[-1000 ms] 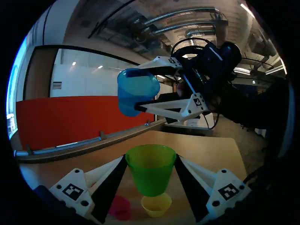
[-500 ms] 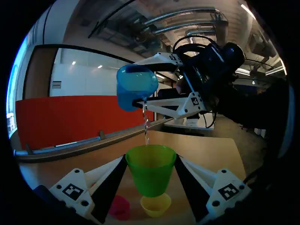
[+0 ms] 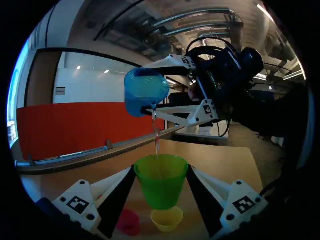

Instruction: Pour water

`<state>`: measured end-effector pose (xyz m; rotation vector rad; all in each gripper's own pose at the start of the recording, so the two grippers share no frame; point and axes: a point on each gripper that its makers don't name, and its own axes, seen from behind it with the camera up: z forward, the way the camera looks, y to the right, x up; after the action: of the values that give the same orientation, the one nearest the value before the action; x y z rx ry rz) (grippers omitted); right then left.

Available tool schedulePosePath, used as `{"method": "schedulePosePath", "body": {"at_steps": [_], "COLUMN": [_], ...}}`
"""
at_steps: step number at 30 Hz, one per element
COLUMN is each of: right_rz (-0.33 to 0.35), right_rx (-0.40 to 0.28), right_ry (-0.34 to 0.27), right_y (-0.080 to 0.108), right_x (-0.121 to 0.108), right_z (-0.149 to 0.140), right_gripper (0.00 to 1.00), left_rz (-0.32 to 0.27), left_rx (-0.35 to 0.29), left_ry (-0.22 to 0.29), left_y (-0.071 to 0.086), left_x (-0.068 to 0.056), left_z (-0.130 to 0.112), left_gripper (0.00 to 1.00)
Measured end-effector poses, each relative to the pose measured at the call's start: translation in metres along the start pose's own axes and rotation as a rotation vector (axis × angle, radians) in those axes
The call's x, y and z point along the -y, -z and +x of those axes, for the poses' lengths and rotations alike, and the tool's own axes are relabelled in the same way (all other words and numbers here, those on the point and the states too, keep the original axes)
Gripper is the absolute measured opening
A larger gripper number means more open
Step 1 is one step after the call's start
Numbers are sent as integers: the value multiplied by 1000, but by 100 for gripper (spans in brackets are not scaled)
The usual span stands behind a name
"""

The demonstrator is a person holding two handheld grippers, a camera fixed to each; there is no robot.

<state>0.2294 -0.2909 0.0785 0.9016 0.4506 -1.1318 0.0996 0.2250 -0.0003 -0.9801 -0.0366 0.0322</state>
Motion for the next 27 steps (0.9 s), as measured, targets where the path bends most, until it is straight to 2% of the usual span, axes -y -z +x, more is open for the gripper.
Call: {"method": "schedulePosePath", "body": {"at_steps": [27], "right_rz": [-31], "right_rx": [0], "right_ry": [101], "right_y": [-1], "right_x": [-13], "right_z": [4], "right_gripper": [91], "left_rz": [-3], "left_rx": [1], "left_ry": [-5], "left_y": [-2], "left_x": [-1], "left_z": [-1], "left_gripper": [89]}}
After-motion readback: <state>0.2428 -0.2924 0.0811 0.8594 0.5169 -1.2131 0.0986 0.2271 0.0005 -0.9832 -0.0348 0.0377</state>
